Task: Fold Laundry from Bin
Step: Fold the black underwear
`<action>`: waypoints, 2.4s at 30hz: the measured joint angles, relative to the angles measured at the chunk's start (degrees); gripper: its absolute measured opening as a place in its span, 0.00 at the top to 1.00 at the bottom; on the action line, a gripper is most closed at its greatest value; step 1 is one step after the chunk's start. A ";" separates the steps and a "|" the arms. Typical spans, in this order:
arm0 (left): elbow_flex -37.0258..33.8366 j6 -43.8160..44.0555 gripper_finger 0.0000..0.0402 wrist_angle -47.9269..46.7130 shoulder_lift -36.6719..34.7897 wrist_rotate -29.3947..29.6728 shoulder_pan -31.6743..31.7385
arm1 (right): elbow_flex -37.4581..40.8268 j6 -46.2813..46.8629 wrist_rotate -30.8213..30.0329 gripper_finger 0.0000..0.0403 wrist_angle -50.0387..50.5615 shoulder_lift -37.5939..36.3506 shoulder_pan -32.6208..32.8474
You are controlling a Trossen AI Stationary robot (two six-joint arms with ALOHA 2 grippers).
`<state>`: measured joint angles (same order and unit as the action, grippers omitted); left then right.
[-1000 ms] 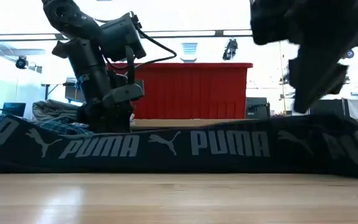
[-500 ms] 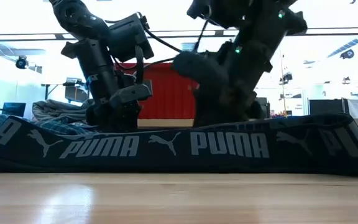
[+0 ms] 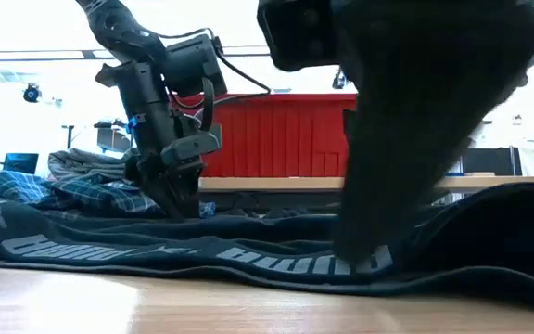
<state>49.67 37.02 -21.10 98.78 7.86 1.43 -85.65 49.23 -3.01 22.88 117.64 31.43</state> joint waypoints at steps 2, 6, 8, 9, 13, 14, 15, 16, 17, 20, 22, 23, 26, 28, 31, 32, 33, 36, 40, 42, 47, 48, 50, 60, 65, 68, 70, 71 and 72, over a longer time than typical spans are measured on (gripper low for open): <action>1.31 -1.57 0.59 -2.68 -0.38 -0.27 0.13 | 0.02 0.68 -2.27 0.73 3.20 -1.71 -0.44; 6.80 -4.73 0.59 -13.58 -2.87 -1.61 -1.27 | 1.55 1.74 -8.49 0.73 7.38 -7.56 -1.53; 9.80 -4.88 0.59 -18.01 -5.33 -1.27 -3.47 | 3.59 2.54 -11.10 0.73 8.97 -10.80 -3.06; 10.52 -4.84 0.59 -19.36 -6.37 -1.27 -5.02 | 5.04 3.38 -12.37 0.73 9.92 -12.17 -4.23; 11.12 -0.87 0.59 -19.38 -9.37 -1.20 -13.35 | 13.18 4.83 -13.96 0.73 10.25 -15.84 -10.51; 11.04 0.17 0.59 -18.54 -9.69 -1.18 -15.81 | 15.04 4.83 -14.01 0.73 9.80 -16.46 -12.15; 10.68 0.64 0.59 -16.62 -9.77 -1.09 -18.40 | 16.74 4.79 -14.31 0.73 9.34 -17.13 -13.76; 10.05 0.82 0.59 -13.89 -9.65 -1.04 -21.12 | 18.30 4.55 -14.69 0.73 8.69 -17.47 -15.23; 9.21 0.89 0.59 -10.38 -9.17 -1.06 -23.79 | 19.80 3.83 -14.93 0.73 7.42 -17.75 -16.65; 6.73 1.51 0.59 0.74 -6.78 -0.90 -30.80 | 23.97 2.23 -14.92 0.73 4.32 -17.79 -19.90; 5.63 3.38 0.59 3.05 -3.89 0.36 -33.88 | 25.92 1.90 -14.12 0.73 2.36 -17.78 -21.14; 5.18 4.34 0.59 3.27 -2.03 1.19 -34.89 | 26.91 1.92 -13.58 0.73 1.79 -17.80 -21.72; 4.40 8.24 0.59 3.29 3.18 2.79 -37.07 | 29.46 2.19 -12.87 0.73 2.29 -18.17 -23.08; 4.63 10.53 0.59 4.83 5.41 2.23 -38.26 | 30.77 2.22 -13.12 0.73 4.52 -19.06 -24.06; 5.65 12.71 0.59 6.29 7.25 1.42 -39.61 | 31.85 1.00 -12.34 0.73 5.54 -21.06 -25.06; 6.20 12.96 0.59 6.13 7.40 1.10 -39.75 | 31.95 -0.04 -11.91 0.73 5.41 -22.01 -25.08; 6.94 13.06 0.59 5.92 7.22 0.77 -39.80 | 31.93 -1.42 -11.71 0.73 5.65 -22.94 -25.06; 8.56 13.04 0.59 4.29 6.24 1.14 -39.71 | 30.42 -5.83 -11.49 0.73 1.47 -26.12 -24.93; 9.98 13.38 0.59 1.99 4.26 1.83 -38.07 | 30.86 -12.50 -11.31 0.73 -8.68 -26.61 -24.95; 10.25 13.48 0.59 1.13 2.34 2.31 -37.03 | 31.59 -14.48 -11.45 0.73 -13.66 -24.94 -25.16; 8.48 12.57 0.59 -1.01 -3.20 5.94 -33.50 | 32.49 -15.27 -11.88 0.74 -18.28 -18.22 -27.38; 8.06 12.50 0.59 -0.84 -3.76 6.53 -32.74 | 32.55 -15.78 -11.90 0.73 -19.07 -16.93 -27.95; 7.22 12.48 0.59 -0.54 -3.88 7.28 -32.12 | 32.40 -16.61 -12.02 0.74 -22.33 -15.20 -29.42; 7.76 19.63 0.59 7.46 7.36 5.78 -35.29 | 32.74 -24.86 -15.27 0.74 -27.77 -16.42 -33.99; 7.69 20.76 0.59 7.18 6.23 6.78 -35.15 | 32.65 -33.67 -5.78 0.76 -47.84 -14.26 -30.38; 8.45 21.16 0.59 7.18 5.75 8.84 -35.08 | 32.32 -33.70 -5.48 0.78 -56.53 -8.74 -29.91; 8.72 21.65 0.59 7.72 6.13 9.83 -35.09 | 31.35 -32.66 -5.52 0.79 -63.02 -4.29 -29.96; 8.72 22.45 0.59 8.18 6.67 10.00 -35.10 | 30.91 -32.35 -5.54 0.80 -66.14 -2.23 -29.98; 8.71 23.30 0.59 8.29 7.42 10.01 -35.22 | 30.18 -32.33 -5.57 0.81 -68.72 -0.03 -29.98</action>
<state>58.38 60.32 -12.81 106.20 17.87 -33.79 -55.47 16.91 -8.58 -45.84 117.61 1.45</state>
